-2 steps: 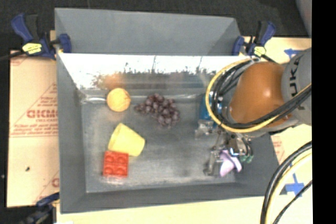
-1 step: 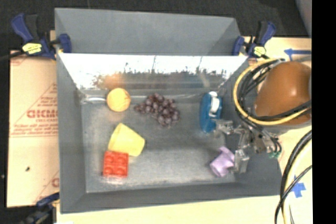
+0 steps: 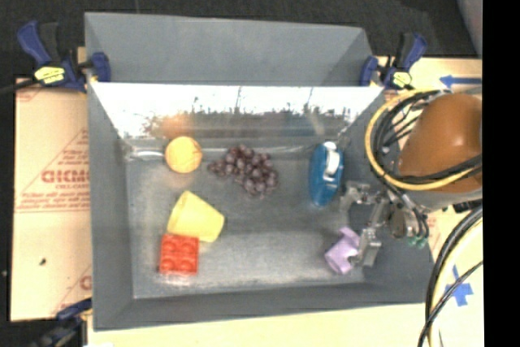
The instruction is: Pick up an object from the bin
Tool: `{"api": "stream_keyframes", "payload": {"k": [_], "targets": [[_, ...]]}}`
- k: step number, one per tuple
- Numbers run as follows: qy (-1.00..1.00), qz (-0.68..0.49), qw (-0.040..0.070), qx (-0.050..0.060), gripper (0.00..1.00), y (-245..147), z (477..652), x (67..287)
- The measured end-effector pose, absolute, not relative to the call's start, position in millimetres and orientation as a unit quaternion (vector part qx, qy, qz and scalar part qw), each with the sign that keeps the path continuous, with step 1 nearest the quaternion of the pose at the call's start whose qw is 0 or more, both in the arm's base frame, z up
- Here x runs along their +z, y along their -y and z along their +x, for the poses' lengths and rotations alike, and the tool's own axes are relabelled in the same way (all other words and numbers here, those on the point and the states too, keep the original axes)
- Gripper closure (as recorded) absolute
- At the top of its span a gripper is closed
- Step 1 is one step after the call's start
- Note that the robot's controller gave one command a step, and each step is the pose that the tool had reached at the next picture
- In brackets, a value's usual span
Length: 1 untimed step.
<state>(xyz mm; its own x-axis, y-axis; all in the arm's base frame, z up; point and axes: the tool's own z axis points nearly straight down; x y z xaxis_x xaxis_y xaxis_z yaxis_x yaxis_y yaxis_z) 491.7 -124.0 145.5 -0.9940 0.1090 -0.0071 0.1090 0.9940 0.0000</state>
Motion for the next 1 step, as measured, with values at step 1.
{"api": "stream_keyframes", "payload": {"k": [1], "targets": [[-0.995, -0.101, 0.003, -0.001, 0.0, 131.3, 475.9, 139.5]]}}
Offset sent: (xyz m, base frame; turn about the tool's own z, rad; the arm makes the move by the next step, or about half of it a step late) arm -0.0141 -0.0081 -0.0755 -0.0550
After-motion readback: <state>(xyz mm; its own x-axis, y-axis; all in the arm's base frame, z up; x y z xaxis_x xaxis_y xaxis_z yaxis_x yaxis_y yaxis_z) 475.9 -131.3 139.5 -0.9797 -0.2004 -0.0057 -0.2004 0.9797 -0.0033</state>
